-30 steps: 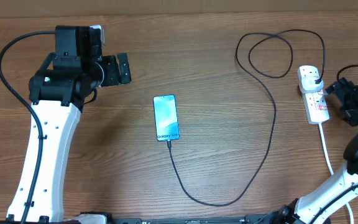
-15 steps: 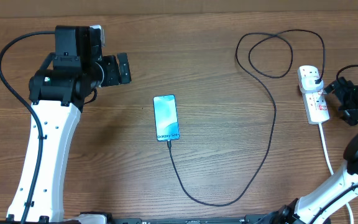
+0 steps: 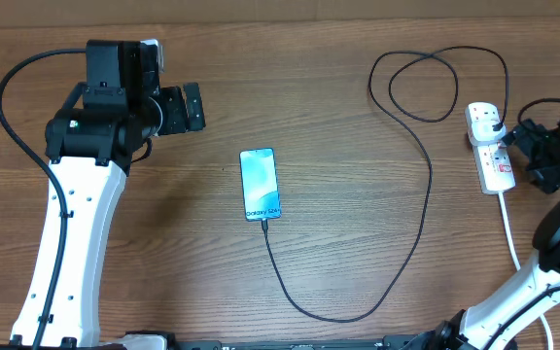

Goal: Plug charger to phone and switch on socket
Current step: 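Press the orange switch on the white power strip with the right gripper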

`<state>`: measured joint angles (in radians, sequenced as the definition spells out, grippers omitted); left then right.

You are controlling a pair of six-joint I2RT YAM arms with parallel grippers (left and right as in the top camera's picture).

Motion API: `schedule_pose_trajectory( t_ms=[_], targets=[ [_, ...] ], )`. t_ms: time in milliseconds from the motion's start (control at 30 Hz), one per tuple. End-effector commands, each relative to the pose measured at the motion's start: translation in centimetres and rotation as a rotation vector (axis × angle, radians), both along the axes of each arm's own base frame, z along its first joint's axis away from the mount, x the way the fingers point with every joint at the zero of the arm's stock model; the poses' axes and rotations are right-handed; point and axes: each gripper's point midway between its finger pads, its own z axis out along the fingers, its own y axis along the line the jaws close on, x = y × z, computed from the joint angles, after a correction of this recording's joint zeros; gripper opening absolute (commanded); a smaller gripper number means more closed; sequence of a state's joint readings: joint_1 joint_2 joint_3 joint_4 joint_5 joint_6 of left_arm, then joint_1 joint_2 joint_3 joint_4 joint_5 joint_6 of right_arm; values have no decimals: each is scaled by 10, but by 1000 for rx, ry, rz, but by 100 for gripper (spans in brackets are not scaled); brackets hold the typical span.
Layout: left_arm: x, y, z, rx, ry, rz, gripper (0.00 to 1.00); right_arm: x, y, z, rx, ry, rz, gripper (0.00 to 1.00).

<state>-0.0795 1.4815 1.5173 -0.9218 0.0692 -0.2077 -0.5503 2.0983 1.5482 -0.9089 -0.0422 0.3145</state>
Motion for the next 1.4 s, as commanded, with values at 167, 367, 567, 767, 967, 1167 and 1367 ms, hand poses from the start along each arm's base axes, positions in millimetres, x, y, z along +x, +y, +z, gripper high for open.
schedule_pose_trajectory(
  t_ms=[167,367,567,767,967,1167,1367],
  targets=[
    [0,1,-3,10,8,6,100,1,8,-6,-29,32,32,100],
    [0,1,-3,10,8,6,100,2,8,-6,-31,29,31,100],
    [0,1,-3,10,8,6,99,9,20,-5,22,-5,79,100],
    [0,1,-3,10,10,6,100,6,22,-5,28,5,79,100],
    [0,1,-3,10,10,6,100,9,27,-5,49,-10,107,100],
    [0,1,-3,10,10,6,100,7,28,-5,53,-4,107,100],
    [0,1,-3,10,10,6,100,6,28,-5,57,3,110,100]
  ],
)
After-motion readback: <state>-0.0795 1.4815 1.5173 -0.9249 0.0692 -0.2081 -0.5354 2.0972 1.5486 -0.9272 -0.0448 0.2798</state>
